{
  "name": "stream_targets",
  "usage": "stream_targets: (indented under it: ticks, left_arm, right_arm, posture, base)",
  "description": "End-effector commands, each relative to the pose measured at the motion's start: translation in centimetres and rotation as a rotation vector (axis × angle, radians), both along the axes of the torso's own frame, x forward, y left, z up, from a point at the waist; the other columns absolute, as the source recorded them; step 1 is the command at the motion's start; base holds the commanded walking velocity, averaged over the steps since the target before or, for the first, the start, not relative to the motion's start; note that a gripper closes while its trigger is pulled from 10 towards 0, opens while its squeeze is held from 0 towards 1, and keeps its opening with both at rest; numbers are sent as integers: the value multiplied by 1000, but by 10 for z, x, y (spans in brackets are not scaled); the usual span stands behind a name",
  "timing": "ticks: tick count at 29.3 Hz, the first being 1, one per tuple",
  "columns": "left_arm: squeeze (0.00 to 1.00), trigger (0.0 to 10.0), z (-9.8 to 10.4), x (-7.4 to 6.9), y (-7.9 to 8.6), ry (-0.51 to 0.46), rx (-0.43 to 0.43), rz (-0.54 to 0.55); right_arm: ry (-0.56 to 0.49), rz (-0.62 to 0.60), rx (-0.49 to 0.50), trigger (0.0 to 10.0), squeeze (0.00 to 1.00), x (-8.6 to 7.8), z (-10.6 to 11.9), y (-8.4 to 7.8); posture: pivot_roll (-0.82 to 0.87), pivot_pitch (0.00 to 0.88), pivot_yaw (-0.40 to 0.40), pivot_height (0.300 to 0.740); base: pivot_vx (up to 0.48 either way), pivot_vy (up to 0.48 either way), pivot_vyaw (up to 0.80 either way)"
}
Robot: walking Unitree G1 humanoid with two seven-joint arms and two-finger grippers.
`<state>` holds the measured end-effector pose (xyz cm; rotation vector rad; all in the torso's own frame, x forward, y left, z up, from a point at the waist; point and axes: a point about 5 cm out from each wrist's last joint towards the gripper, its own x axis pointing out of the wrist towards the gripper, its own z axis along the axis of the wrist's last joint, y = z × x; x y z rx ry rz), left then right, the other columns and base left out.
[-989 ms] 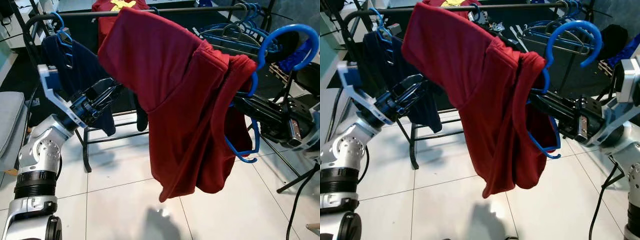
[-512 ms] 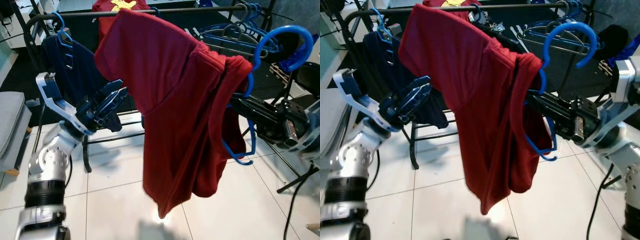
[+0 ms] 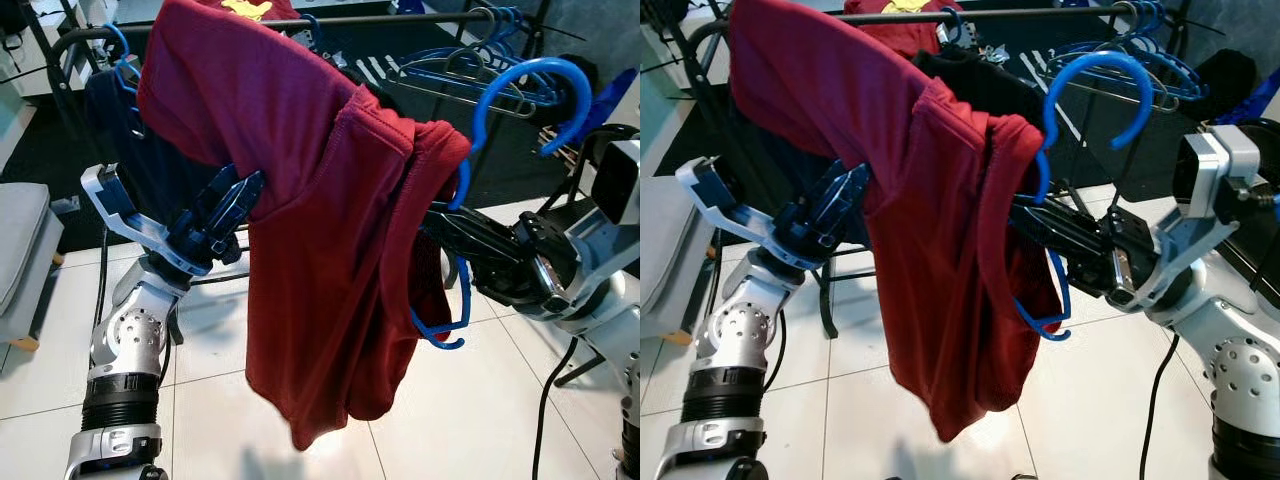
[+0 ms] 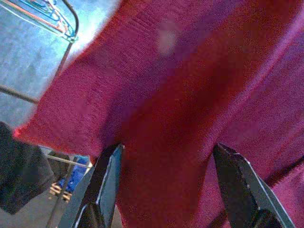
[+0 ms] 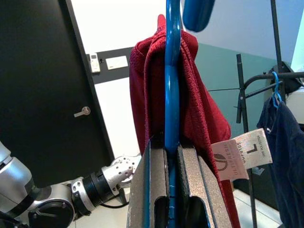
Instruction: Hang hanger
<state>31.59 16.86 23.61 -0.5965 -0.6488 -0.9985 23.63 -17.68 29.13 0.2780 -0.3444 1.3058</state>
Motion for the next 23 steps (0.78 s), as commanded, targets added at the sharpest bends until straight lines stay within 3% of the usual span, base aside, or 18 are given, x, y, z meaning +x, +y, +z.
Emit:
stream_targets:
  ticks: [1,2,3,4,10,17,23]
  left_arm:
    - [0,10000,6,-1,5,-20,-10,11]
    - [0,4784,8,-3,6,-28,-27,1]
    - [0,4784,8,-3,6,-28,-27,1]
    - [0,0,9,-5,5,-36,-39,-7]
    - [0,0,14,-14,5,-77,-119,-107]
    - [0,0,16,-13,10,-84,-150,-109]
    - [0,0,17,-9,19,-71,-181,-80]
  right_arm:
    - [-17,42,2,0,0,-6,2,7]
    - [-13,40,0,0,0,-5,1,7]
    - [-13,40,0,0,0,-5,1,7]
    - [-9,37,-1,0,0,-5,1,8]
    - [9,4,-23,0,0,-2,-3,9]
    - [32,-42,-58,0,0,1,-11,8]
    - [52,-178,-75,0,0,11,-15,-5]
  posture:
    - [-46,166,32,740]
    - [-45,165,28,740]
    - [-45,165,28,740]
    - [-45,165,28,740]
    - [-45,165,30,740]
    - [-46,167,31,740]
    - [-47,167,30,740]
  base:
    - [0,0,0]
    - [0,0,0]
    - [0,0,0]
    - [0,0,0]
    - [0,0,0]
    - [0,0,0]
    - [0,0,0]
